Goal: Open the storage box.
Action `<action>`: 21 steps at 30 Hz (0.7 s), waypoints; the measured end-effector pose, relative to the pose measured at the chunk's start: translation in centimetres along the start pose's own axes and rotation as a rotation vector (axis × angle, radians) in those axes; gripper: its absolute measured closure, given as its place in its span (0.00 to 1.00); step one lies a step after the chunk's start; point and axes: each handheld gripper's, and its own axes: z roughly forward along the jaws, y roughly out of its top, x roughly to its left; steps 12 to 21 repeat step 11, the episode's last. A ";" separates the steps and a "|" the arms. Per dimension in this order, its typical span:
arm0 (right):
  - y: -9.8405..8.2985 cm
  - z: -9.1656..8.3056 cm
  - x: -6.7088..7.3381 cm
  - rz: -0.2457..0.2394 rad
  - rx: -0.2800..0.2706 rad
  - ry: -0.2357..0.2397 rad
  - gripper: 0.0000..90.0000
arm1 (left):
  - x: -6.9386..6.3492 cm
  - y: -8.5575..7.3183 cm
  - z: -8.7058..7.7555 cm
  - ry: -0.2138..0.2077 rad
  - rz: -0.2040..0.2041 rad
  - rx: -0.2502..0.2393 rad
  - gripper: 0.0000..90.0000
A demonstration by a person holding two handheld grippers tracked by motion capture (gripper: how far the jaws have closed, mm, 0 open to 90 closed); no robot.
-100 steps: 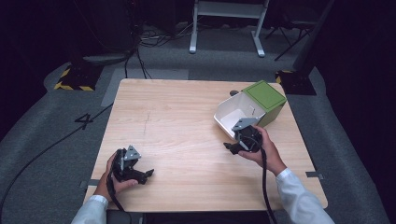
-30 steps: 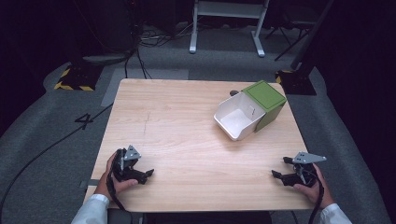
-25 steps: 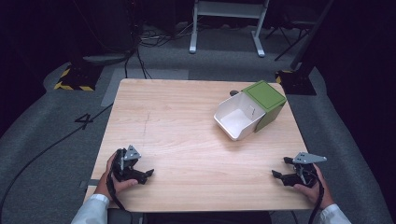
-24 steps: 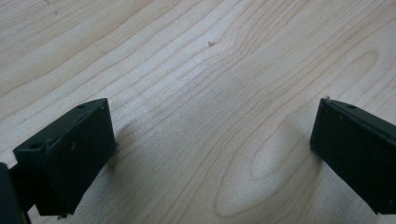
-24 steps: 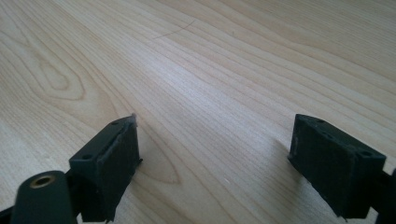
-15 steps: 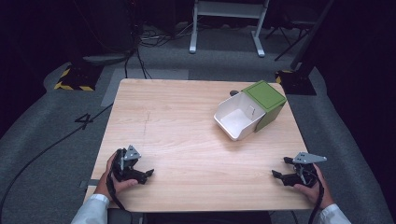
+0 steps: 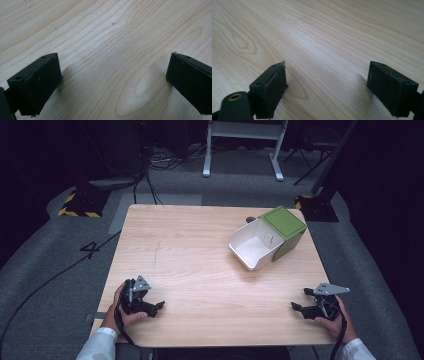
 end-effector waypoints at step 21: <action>0.0 0.0 0.0 0.007 -0.001 -0.005 0.18 | 0.1 0.0 0.0 0.000 0.002 -0.001 0.00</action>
